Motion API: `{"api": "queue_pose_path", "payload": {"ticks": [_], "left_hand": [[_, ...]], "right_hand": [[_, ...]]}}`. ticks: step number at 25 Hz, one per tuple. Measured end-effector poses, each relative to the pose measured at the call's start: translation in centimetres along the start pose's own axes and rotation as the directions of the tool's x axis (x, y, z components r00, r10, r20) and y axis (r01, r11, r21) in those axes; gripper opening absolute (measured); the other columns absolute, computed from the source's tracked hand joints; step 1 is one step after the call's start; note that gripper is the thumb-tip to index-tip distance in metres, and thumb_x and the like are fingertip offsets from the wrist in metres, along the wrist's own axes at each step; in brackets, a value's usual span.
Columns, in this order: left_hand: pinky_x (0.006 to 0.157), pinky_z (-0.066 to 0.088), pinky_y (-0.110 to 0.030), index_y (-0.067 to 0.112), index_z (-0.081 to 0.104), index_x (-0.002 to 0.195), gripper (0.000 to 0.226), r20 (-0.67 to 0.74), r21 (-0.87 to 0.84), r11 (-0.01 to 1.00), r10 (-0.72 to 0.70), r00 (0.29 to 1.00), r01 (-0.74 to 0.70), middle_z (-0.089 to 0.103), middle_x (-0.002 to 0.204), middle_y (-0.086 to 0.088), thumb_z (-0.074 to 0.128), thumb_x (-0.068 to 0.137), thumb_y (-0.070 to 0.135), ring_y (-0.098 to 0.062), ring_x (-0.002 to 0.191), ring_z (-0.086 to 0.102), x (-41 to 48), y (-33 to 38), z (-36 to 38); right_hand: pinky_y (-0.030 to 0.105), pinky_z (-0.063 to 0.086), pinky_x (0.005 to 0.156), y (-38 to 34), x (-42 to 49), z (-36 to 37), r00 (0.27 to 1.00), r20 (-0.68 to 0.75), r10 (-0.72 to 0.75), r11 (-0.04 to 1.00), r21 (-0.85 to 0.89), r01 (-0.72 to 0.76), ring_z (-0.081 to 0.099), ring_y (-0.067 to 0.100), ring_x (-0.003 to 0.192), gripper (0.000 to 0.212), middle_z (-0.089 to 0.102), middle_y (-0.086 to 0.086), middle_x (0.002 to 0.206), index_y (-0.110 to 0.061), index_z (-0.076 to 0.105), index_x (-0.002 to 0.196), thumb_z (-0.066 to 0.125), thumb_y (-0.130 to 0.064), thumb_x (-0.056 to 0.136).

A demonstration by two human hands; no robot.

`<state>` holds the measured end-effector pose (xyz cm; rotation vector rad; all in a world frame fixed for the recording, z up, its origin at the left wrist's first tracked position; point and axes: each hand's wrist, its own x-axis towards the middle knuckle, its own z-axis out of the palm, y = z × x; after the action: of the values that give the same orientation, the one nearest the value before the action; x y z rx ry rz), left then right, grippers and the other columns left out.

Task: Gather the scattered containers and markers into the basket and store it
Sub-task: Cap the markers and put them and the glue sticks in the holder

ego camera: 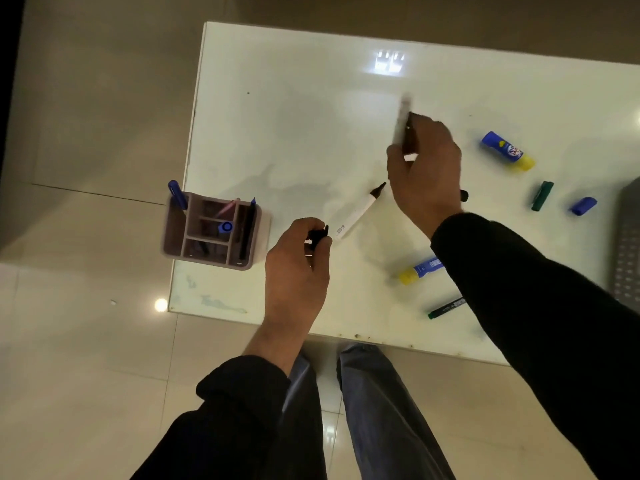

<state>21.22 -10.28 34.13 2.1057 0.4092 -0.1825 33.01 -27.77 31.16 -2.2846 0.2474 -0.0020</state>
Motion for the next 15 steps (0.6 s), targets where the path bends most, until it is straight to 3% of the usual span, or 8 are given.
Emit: {"api": "queue_pose_path", "payload": {"ticks": [2,4,9,15], "left_hand": [[0.071,0.05,-0.011,0.02,0.059,0.12,0.027,0.022,-0.013,1.0,-0.012,1.0,0.012,0.067,0.097,0.013,0.064,0.093,0.014,-0.001,0.084,0.064,-0.5,0.9,0.2],[0.074,0.049,-0.009,0.017,0.062,0.121,0.028,0.032,0.009,0.999,0.033,0.999,-0.033,0.069,0.101,0.009,0.065,0.093,0.014,-0.001,0.086,0.065,-1.1,1.2,0.6],[0.082,0.054,-0.02,0.013,0.066,0.117,0.024,0.076,0.055,0.989,0.136,0.988,-0.14,0.07,0.107,0.001,0.065,0.093,0.015,-0.01,0.094,0.066,-3.5,1.1,1.3],[0.083,0.055,-0.03,0.012,0.067,0.116,0.024,0.106,0.06,0.985,0.157,0.982,-0.164,0.069,0.107,0.002,0.065,0.092,0.013,-0.01,0.094,0.064,-4.9,0.6,0.7]], "right_hand": [[0.029,0.06,0.079,-1.1,-3.6,-1.9,0.974,0.007,0.227,0.903,0.373,-0.213,0.07,0.016,0.089,0.02,0.069,0.001,0.101,-0.011,0.064,0.109,0.064,-0.015,0.09],[0.035,0.062,0.079,-2.1,-7.4,-3.3,0.925,0.127,0.359,0.741,0.563,-0.365,0.073,0.017,0.09,0.014,0.071,0.001,0.1,-0.01,0.064,0.106,0.067,-0.009,0.091],[0.033,0.061,0.078,-2.4,-13.2,-4.2,0.872,0.214,0.441,0.642,0.604,-0.473,0.073,0.015,0.091,0.019,0.073,0.005,0.101,-0.005,0.062,0.113,0.066,-0.006,0.094],[0.035,0.061,0.08,-2.8,-15.2,-4.8,0.859,0.108,0.501,0.585,0.69,-0.428,0.073,0.021,0.094,0.019,0.074,0.01,0.103,-0.002,0.061,0.113,0.066,-0.004,0.095]]}}
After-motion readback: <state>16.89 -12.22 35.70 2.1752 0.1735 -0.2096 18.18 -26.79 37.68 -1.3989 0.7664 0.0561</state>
